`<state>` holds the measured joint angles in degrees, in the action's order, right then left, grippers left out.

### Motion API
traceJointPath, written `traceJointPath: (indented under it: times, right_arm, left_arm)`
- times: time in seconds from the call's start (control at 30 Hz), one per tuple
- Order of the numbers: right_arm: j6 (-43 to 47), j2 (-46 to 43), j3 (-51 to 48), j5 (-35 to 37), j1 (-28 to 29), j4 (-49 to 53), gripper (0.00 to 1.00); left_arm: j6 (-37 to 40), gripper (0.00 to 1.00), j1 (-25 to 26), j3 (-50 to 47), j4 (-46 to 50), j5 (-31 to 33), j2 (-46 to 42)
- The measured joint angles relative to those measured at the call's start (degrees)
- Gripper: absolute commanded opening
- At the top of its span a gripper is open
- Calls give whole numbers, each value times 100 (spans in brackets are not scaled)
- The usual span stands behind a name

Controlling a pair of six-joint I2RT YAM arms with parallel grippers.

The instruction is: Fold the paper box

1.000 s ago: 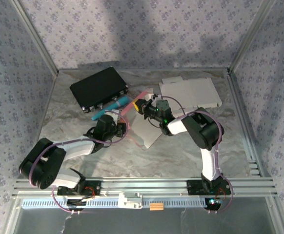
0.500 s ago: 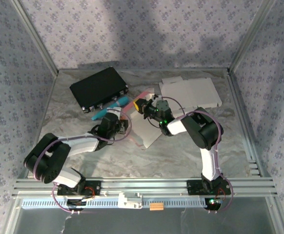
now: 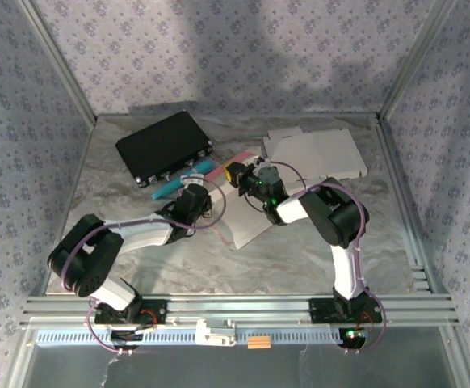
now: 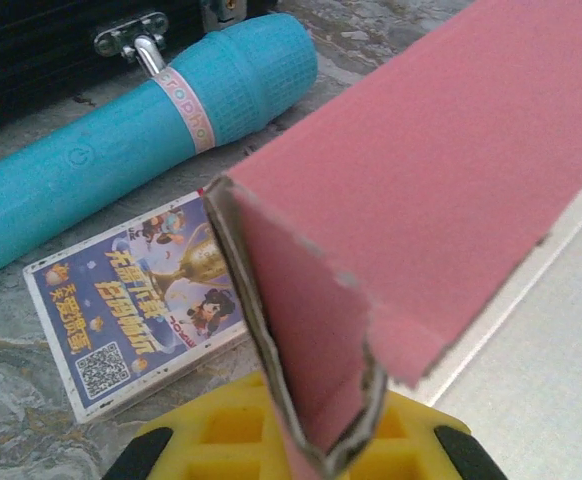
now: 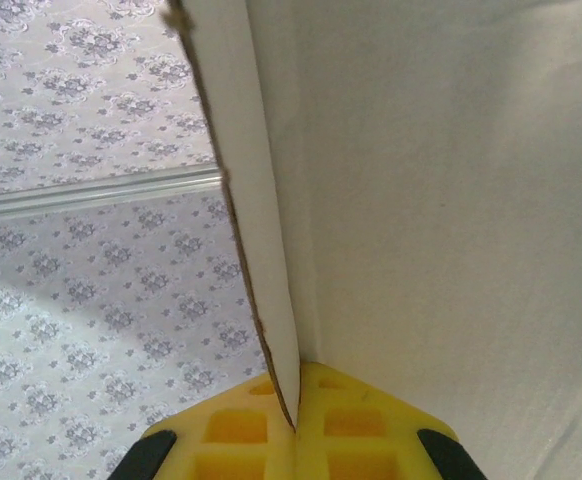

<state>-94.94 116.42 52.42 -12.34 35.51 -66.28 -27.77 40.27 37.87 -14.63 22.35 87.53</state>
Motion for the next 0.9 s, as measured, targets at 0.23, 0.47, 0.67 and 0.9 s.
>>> traceJointPath:
  times: [0.23, 0.47, 0.67, 0.9]
  right_arm:
    - [-22, 4, 42, 105, 0, 46, 0]
    - [-52, 4, 76, 149, 7, 94, 0]
    - [-70, 4, 76, 144, 44, 120, 0]
    - [-92, 4, 76, 142, 55, 138, 12]
  left_arm:
    - [-496, 0, 247, 732, 962, 833, 402]
    - [-1633, 0, 557, 2122, 2922, 1873, 1252]
    - [-2295, 0, 640, 2573, 3722, 2164, 1537]
    - [-2487, 0, 667, 2732, 3982, 2306, 1672]
